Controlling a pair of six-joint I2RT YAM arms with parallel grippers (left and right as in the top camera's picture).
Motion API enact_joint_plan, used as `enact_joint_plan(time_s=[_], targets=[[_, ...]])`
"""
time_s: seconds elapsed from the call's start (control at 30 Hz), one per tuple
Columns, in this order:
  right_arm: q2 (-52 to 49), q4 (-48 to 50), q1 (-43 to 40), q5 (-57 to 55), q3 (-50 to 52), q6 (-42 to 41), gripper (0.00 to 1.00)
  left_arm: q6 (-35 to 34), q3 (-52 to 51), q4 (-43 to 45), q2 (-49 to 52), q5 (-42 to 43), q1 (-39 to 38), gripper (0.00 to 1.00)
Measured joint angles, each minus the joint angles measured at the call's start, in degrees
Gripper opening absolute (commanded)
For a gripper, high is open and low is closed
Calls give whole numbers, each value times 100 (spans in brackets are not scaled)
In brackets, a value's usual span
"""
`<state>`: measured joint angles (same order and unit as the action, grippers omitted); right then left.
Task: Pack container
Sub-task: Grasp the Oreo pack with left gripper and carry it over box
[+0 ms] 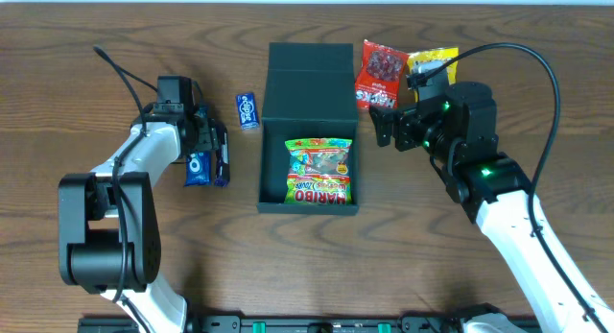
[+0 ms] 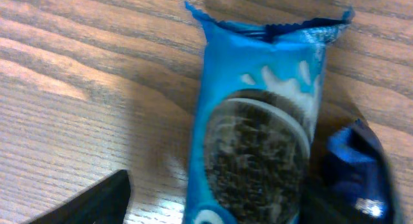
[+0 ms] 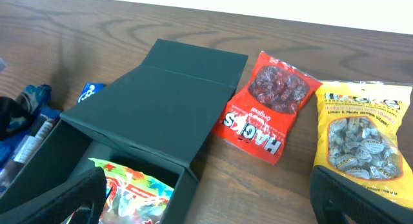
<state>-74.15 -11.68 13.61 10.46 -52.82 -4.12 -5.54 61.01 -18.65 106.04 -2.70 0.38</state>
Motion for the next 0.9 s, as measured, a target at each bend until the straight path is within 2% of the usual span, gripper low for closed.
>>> enact_joint_plan(time_s=[0.37, 0.7, 0.9], targets=[[0, 0, 0, -133, 0, -4, 99, 33, 0, 2, 0, -376, 0, 45], [0, 20, -127, -278, 0, -26, 99, 70, 17, 76, 0, -238, 0, 29], [0, 44, -485, -306, 0, -225, 99, 70, 627, -284, -44, 28, -2, 20]])
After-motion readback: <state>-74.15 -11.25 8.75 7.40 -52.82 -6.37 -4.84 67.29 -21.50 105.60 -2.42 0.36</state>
